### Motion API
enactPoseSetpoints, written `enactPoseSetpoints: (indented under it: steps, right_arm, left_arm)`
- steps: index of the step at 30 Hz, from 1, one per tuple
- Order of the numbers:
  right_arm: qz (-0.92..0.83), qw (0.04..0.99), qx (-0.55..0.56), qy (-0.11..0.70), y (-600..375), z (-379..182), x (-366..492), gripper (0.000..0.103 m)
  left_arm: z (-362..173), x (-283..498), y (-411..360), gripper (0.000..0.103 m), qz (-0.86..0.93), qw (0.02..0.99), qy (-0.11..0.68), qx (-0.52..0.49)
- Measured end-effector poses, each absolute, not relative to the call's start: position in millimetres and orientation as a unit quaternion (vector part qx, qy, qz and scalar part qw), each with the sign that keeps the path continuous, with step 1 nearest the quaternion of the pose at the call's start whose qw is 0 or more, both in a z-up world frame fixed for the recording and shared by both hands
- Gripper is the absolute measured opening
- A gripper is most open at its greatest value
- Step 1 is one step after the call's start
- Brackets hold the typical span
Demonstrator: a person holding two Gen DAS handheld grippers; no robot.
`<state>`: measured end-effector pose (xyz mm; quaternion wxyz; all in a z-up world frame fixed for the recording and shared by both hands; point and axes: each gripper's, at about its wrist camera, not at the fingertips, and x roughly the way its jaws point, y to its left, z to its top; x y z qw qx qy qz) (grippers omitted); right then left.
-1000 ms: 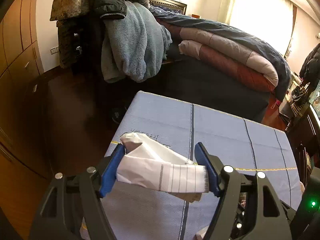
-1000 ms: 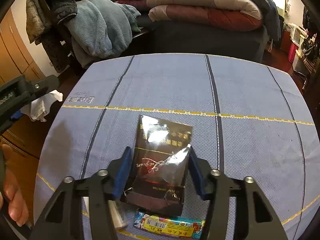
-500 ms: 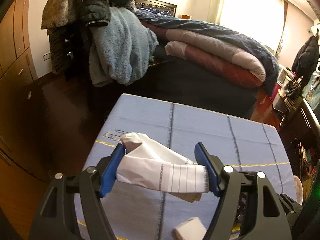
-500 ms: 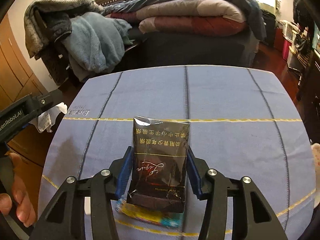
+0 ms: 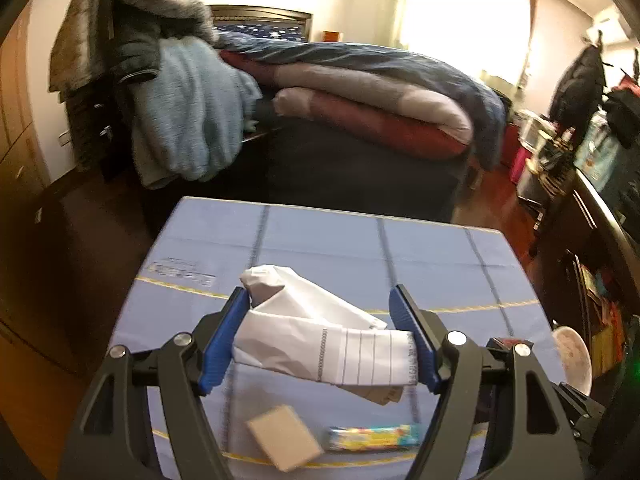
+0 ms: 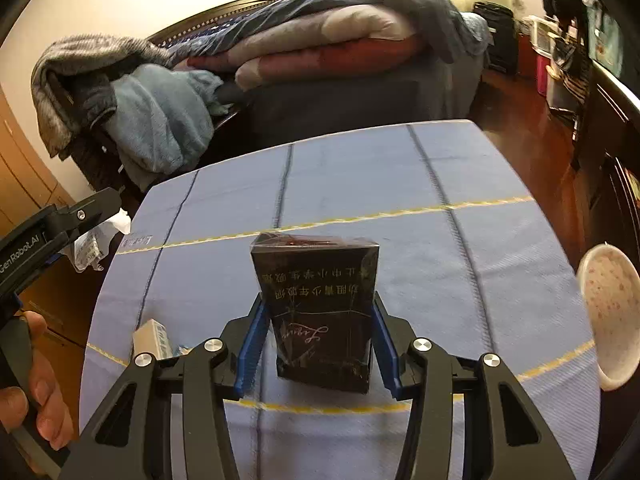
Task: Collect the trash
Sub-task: 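Carry the tissue and cigarette pack to the wastebasket and release both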
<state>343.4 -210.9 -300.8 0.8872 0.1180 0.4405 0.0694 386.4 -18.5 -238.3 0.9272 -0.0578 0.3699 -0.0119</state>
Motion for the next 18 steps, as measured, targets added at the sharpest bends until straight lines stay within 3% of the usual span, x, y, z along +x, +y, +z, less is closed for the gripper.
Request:
enactPoseSetpoints:
  steps: [18]
  right_arm:
    - [0.016, 0.89, 0.193, 0.412, -329, -299, 287, 0.049]
  left_arm:
    - [-228, 365, -164, 0.072, -0.135, 0.92, 0.368, 0.002]
